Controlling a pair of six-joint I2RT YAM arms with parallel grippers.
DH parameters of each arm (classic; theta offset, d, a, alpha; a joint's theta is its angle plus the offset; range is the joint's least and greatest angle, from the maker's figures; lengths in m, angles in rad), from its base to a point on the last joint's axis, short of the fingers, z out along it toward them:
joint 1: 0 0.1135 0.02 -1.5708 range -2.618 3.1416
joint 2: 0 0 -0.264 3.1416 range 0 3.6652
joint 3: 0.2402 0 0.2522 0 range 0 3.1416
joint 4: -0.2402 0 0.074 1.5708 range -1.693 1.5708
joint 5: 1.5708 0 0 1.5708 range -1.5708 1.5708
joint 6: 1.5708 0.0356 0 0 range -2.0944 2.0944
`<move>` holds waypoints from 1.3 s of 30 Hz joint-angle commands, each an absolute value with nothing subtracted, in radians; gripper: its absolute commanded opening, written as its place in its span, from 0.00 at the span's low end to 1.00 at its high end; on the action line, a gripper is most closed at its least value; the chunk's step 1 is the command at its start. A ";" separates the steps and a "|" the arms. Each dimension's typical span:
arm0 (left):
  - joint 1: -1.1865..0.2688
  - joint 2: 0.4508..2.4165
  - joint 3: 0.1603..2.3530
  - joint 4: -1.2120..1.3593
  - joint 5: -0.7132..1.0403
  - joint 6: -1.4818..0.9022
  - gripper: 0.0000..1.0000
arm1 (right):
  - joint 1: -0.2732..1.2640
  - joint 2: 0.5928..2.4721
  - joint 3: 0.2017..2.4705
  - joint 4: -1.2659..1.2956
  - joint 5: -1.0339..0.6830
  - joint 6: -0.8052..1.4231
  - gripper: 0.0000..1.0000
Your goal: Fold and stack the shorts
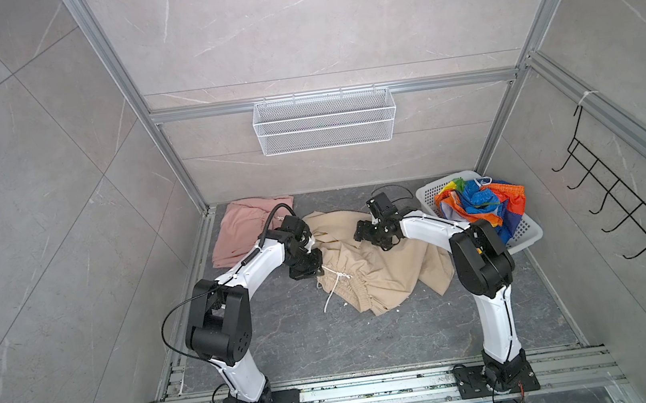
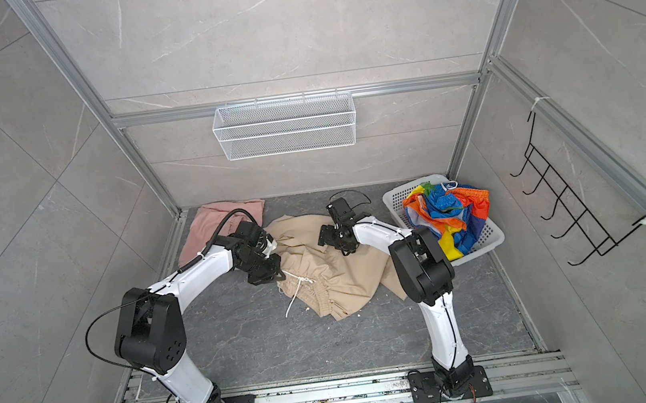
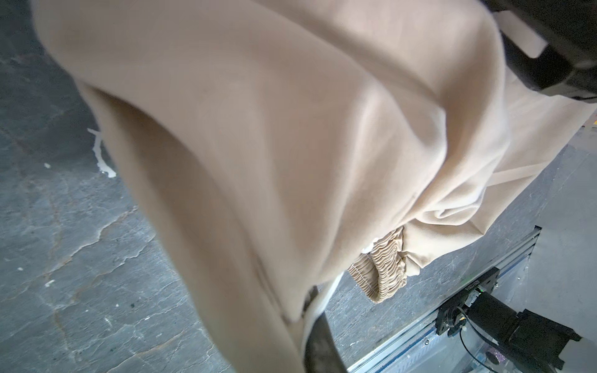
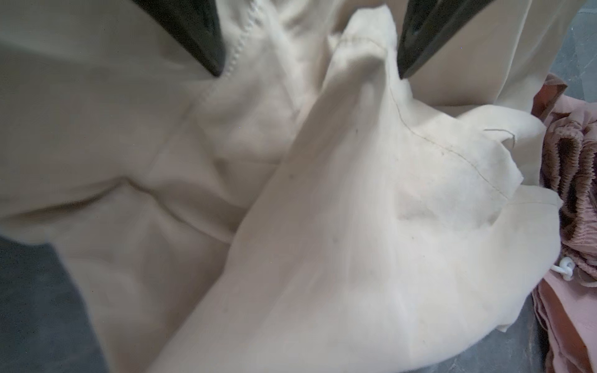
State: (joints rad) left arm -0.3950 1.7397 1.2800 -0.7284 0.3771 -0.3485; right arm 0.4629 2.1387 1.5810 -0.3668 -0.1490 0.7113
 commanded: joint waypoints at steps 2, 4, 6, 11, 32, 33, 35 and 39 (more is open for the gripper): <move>-0.397 1.712 1.289 -0.710 0.407 -0.356 0.00 | 0.472 2.205 1.623 -0.262 -0.214 0.799 0.75; -0.396 1.715 1.281 -0.698 0.404 -0.364 0.00 | 0.471 2.233 1.651 -0.234 -0.221 0.818 0.58; -0.397 1.722 1.287 -0.707 0.410 -0.362 0.00 | 0.458 2.238 1.658 -0.187 -0.235 0.843 0.27; -0.389 1.706 1.311 -0.728 0.366 -0.358 0.00 | 0.329 2.061 1.552 -0.144 -0.298 0.855 0.00; -0.430 1.915 1.723 -0.996 -0.155 -0.128 0.00 | 0.169 0.982 0.599 -0.568 0.031 0.647 0.21; -0.443 1.913 1.713 -0.987 -0.185 -0.114 0.00 | 0.169 0.979 0.645 -0.593 0.034 0.635 0.32; -0.466 1.918 1.713 -0.983 -0.213 -0.096 0.00 | 0.174 1.001 0.727 -0.576 0.009 0.623 0.49; -0.490 1.916 1.711 -0.968 -0.213 -0.095 0.00 | 0.242 1.215 0.936 -0.542 -0.030 0.604 0.77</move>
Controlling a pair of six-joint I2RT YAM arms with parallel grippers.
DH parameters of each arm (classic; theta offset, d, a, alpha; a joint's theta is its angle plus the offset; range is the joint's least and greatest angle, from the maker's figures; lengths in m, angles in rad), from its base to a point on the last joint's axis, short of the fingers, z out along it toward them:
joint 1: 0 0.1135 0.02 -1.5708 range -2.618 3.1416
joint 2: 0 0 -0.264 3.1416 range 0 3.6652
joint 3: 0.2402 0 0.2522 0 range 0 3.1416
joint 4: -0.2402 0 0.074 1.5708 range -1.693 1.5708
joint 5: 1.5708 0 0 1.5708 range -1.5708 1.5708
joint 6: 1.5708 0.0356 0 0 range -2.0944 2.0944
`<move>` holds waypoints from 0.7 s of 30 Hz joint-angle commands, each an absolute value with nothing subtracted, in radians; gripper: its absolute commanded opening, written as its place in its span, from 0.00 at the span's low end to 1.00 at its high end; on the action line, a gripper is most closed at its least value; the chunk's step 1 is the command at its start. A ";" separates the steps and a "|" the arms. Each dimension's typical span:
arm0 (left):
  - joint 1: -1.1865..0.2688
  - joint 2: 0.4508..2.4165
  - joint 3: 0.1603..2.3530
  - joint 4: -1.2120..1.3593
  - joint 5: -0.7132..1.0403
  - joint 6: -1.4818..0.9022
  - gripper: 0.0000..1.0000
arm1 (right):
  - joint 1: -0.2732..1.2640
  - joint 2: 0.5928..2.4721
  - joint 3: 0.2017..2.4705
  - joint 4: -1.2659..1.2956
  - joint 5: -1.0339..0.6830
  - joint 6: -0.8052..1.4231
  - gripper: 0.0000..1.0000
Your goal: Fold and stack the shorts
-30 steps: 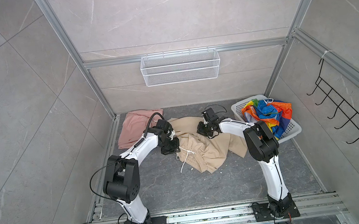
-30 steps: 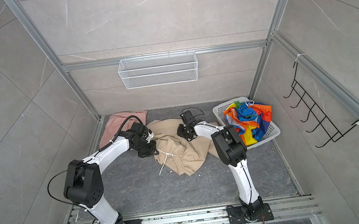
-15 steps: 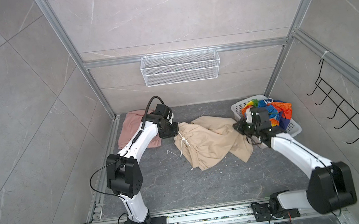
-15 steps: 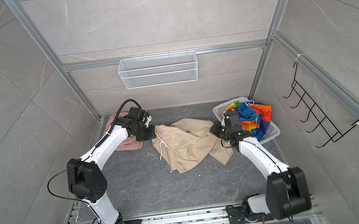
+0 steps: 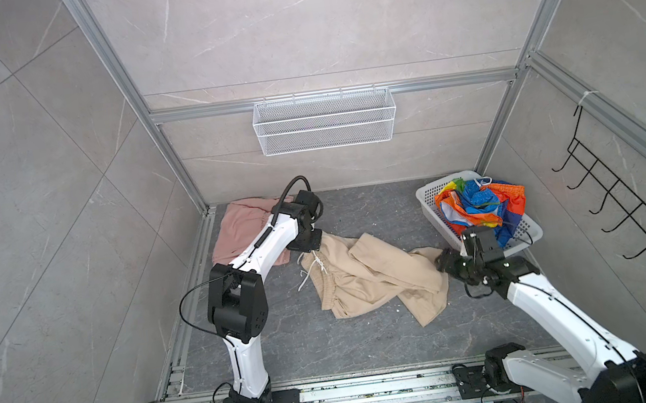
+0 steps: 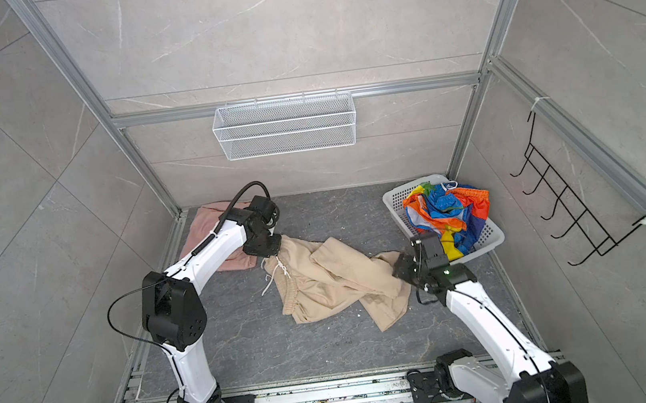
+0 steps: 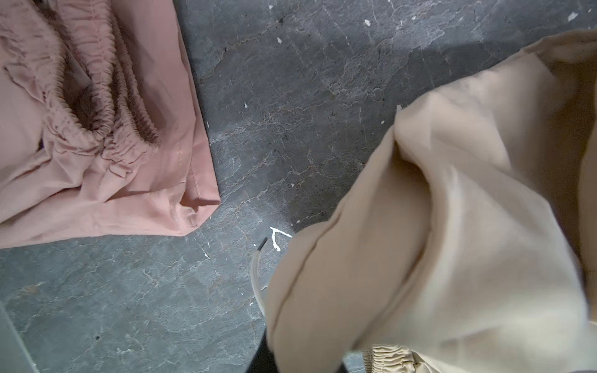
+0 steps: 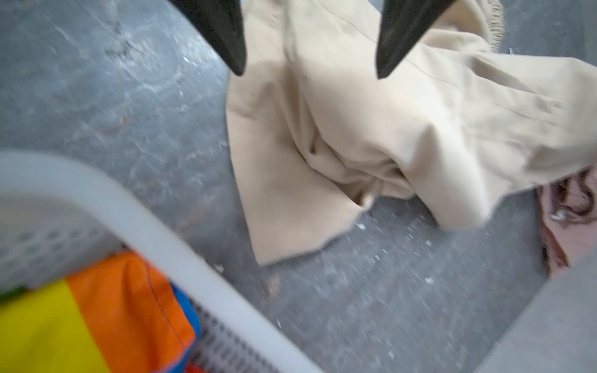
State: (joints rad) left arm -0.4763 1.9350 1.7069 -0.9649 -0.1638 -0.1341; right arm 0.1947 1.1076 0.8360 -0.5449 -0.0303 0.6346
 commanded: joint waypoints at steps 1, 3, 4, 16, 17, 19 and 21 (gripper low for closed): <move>-0.490 1.911 1.702 -0.963 -0.205 -0.099 0.00 | 0.290 1.267 0.980 -0.520 -0.015 0.610 0.82; -0.492 1.895 1.680 -0.946 -0.188 -0.102 0.00 | 0.375 1.372 1.055 -0.456 -0.017 0.624 0.89; -0.491 1.886 1.667 -0.934 -0.182 -0.102 0.00 | 0.413 1.438 1.108 -0.439 -0.027 0.634 0.91; -0.490 1.865 1.637 -0.917 -0.129 -0.115 0.00 | 0.672 1.969 1.606 -0.514 0.050 0.561 0.84; -0.490 1.867 1.638 -0.917 -0.126 -0.119 0.00 | 0.678 1.992 1.628 -0.533 0.064 0.556 0.82; -0.489 1.865 1.635 -0.919 -0.120 -0.123 0.00 | 0.688 2.020 1.653 -0.558 0.092 0.548 0.77; -0.489 1.861 1.634 -0.920 -0.120 -0.123 0.00 | 0.692 2.033 1.656 -0.566 0.117 0.551 0.70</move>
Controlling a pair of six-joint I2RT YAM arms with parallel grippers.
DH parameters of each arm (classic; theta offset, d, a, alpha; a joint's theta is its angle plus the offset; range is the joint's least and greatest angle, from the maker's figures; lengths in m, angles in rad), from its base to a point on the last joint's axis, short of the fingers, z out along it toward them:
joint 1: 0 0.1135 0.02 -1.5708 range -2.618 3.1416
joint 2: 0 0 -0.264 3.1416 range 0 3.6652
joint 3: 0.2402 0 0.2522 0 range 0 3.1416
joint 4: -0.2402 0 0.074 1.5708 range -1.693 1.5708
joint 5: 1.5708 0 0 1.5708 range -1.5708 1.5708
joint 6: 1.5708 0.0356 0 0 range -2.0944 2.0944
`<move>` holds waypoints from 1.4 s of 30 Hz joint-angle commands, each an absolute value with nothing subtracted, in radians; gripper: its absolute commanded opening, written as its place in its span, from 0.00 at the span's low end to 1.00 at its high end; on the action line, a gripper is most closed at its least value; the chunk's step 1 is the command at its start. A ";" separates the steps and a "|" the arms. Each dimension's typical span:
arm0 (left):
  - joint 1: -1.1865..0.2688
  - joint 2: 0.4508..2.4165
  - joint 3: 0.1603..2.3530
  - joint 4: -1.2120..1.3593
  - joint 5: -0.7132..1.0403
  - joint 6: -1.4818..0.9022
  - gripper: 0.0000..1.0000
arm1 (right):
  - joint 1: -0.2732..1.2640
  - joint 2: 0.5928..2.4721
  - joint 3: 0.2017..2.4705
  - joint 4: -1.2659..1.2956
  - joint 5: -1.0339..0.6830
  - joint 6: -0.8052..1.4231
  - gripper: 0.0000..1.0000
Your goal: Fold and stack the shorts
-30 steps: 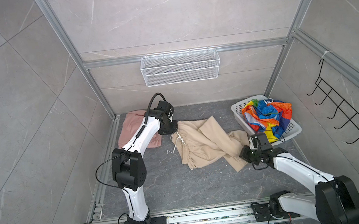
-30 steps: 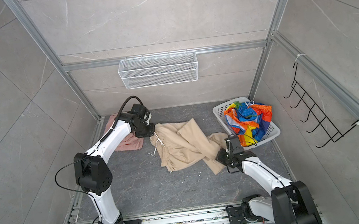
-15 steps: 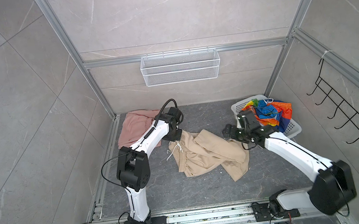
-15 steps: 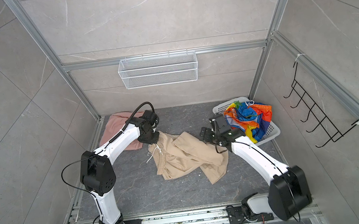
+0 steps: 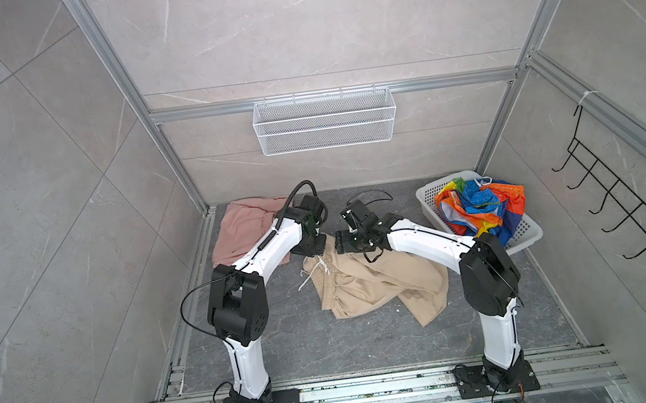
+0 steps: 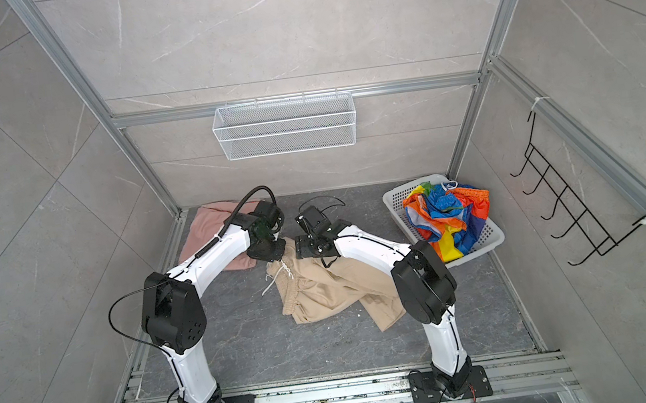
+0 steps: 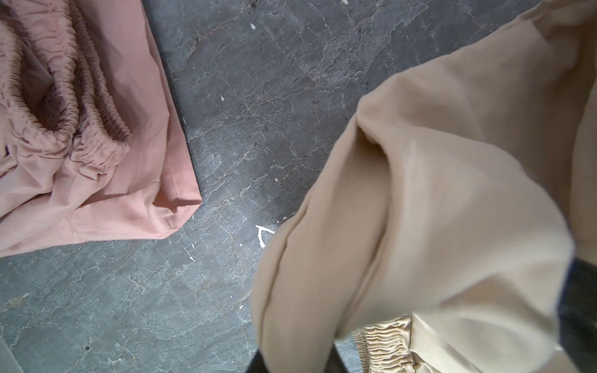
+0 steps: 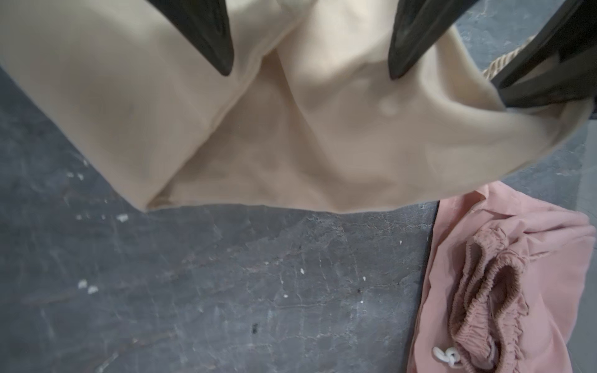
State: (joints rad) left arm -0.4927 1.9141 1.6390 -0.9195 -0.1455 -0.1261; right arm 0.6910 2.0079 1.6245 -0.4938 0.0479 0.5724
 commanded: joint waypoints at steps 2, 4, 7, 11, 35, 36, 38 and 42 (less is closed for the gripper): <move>-0.487 1.859 1.634 -0.920 -0.123 -0.123 0.00 | 0.693 2.043 1.658 -0.584 0.132 0.558 0.60; -0.485 1.857 1.633 -0.920 -0.123 -0.125 0.00 | 0.692 2.039 1.643 -0.588 0.148 0.561 0.49; -0.483 1.856 1.633 -0.920 -0.123 -0.126 0.00 | 0.693 2.027 1.621 -0.590 0.155 0.561 0.43; -0.483 1.861 1.637 -0.920 -0.112 -0.131 0.00 | 0.693 2.014 1.610 -0.608 0.161 0.553 0.30; -0.359 1.924 2.259 -1.060 -0.135 -0.086 0.00 | -0.027 1.402 1.756 -0.783 -0.021 0.445 0.00; -0.350 1.909 2.256 -1.043 -0.141 -0.083 0.00 | -0.050 1.386 1.749 -0.775 -0.026 0.446 0.00; -0.328 1.883 2.239 -1.007 -0.151 -0.069 0.00 | -0.078 1.380 1.729 -0.758 -0.058 0.446 0.00; -0.314 1.889 2.298 -1.024 -0.196 -0.039 0.00 | -0.111 1.443 1.730 -0.735 -0.143 0.472 0.00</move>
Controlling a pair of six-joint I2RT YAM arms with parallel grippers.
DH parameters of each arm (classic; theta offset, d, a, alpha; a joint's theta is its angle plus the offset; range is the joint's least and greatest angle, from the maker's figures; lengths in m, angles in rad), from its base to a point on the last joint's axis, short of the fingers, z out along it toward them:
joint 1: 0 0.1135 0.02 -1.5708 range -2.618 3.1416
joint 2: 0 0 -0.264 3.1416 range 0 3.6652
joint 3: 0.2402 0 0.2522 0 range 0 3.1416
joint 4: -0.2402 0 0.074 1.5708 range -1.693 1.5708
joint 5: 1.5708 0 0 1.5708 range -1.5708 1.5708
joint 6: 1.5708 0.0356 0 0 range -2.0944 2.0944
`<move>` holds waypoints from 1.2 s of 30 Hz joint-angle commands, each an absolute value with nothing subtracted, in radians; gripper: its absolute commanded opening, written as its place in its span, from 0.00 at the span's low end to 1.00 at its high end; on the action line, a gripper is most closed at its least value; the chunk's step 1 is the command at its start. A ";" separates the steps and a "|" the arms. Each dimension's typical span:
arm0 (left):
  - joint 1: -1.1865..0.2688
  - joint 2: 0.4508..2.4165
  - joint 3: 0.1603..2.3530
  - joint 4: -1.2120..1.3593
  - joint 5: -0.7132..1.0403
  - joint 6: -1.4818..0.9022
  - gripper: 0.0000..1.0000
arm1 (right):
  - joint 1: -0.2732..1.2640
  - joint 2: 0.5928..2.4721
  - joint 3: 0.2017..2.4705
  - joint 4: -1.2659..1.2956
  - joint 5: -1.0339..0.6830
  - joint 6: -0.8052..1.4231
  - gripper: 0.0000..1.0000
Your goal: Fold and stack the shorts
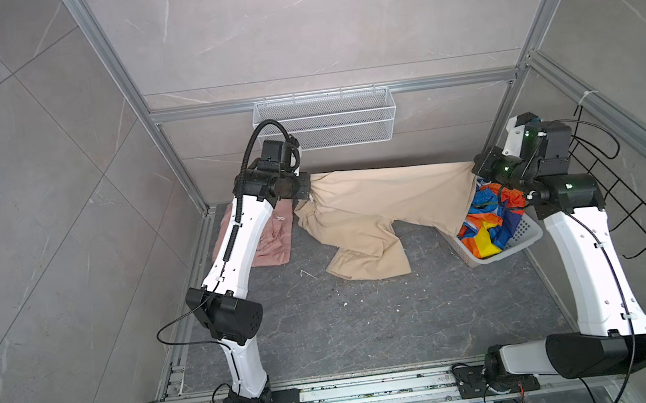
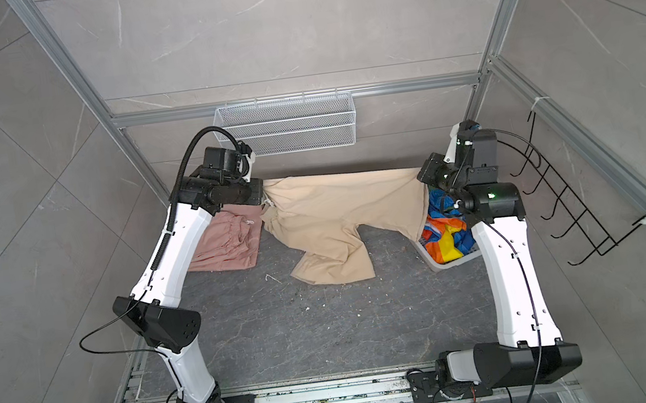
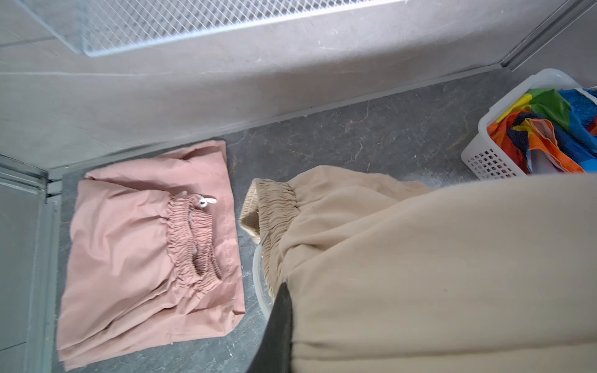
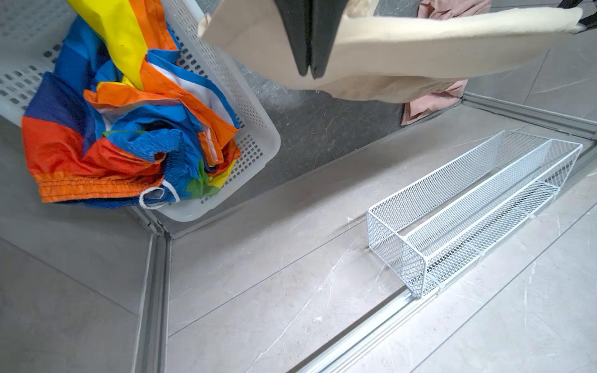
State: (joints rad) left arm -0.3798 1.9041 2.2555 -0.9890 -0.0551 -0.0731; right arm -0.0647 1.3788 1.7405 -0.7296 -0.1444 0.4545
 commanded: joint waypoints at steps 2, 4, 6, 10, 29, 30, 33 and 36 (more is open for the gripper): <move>-0.313 1.883 2.340 -1.031 -0.233 -0.032 0.00 | -0.132 1.477 1.775 -0.742 -0.194 0.498 0.00; -0.313 1.865 2.395 -1.042 -0.243 -0.031 0.00 | -0.137 1.474 1.848 -0.761 -0.219 0.503 0.00; -0.315 1.805 2.411 -1.013 -0.214 -0.037 0.00 | -0.138 1.441 1.917 -0.767 -0.242 0.502 0.00; -0.337 1.607 2.307 -0.859 -0.161 -0.043 0.00 | -0.144 1.348 2.031 -0.765 -0.313 0.491 0.00; -0.202 1.556 2.393 -0.848 0.017 -0.198 0.00 | -0.169 1.725 2.630 -0.920 -0.209 0.423 0.00; -0.147 1.596 2.381 -0.873 0.069 -0.241 0.00 | -0.169 1.764 2.600 -0.911 -0.200 0.414 0.00; -0.034 1.738 2.322 -0.949 0.227 -0.318 0.00 | -0.168 1.903 2.551 -0.932 -0.165 0.388 0.00; -0.032 1.795 2.165 -0.931 0.261 -0.316 0.00 | -0.164 1.983 2.490 -0.942 -0.150 0.365 0.00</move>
State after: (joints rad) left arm -0.0418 1.7374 2.2742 -0.8345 0.1833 -0.2623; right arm -0.1650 1.9583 2.5278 -0.8513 -0.2024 0.4084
